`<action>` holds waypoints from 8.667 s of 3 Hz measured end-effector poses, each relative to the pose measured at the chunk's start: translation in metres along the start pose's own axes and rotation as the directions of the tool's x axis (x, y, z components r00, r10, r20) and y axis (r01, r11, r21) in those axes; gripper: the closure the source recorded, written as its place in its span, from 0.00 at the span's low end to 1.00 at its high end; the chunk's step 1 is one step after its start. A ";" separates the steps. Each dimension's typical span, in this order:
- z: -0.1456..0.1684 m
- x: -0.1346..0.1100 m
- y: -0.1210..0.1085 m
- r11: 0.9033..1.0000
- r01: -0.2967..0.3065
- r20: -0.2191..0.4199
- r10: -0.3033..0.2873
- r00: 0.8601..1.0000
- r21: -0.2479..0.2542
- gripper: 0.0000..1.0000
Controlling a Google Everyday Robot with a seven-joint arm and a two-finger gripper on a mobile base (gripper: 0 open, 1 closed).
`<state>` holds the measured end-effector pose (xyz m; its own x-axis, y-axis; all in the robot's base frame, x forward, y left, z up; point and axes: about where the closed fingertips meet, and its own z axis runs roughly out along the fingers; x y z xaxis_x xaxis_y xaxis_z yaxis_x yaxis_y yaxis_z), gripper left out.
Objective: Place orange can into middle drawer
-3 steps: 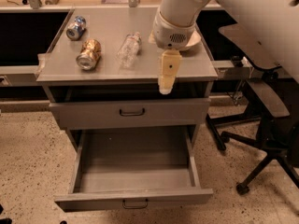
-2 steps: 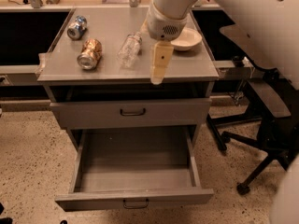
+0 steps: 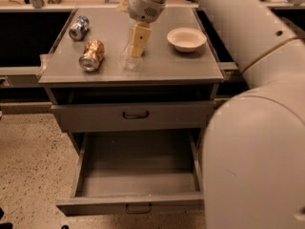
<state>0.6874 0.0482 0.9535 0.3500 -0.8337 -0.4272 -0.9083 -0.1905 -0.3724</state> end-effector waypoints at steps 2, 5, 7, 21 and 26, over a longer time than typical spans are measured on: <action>0.079 -0.048 -0.042 0.997 0.036 0.198 -0.021 0.980 -0.073 0.00; 0.133 -0.058 -0.053 0.981 -0.121 0.225 0.154 0.962 -0.152 0.00; 0.148 -0.046 -0.063 0.953 -0.259 0.198 0.288 0.937 -0.158 0.00; 0.067 -0.197 -0.029 0.721 0.681 -0.062 -0.680 0.731 0.124 1.00; 0.071 -0.118 0.144 0.538 0.825 0.046 -0.832 0.553 -0.172 1.00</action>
Offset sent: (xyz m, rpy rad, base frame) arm 0.0690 0.1153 -0.0231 0.1930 0.1299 0.1838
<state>0.5317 0.1561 0.8913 0.9598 -0.2784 0.0354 -0.2399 -0.8795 -0.4111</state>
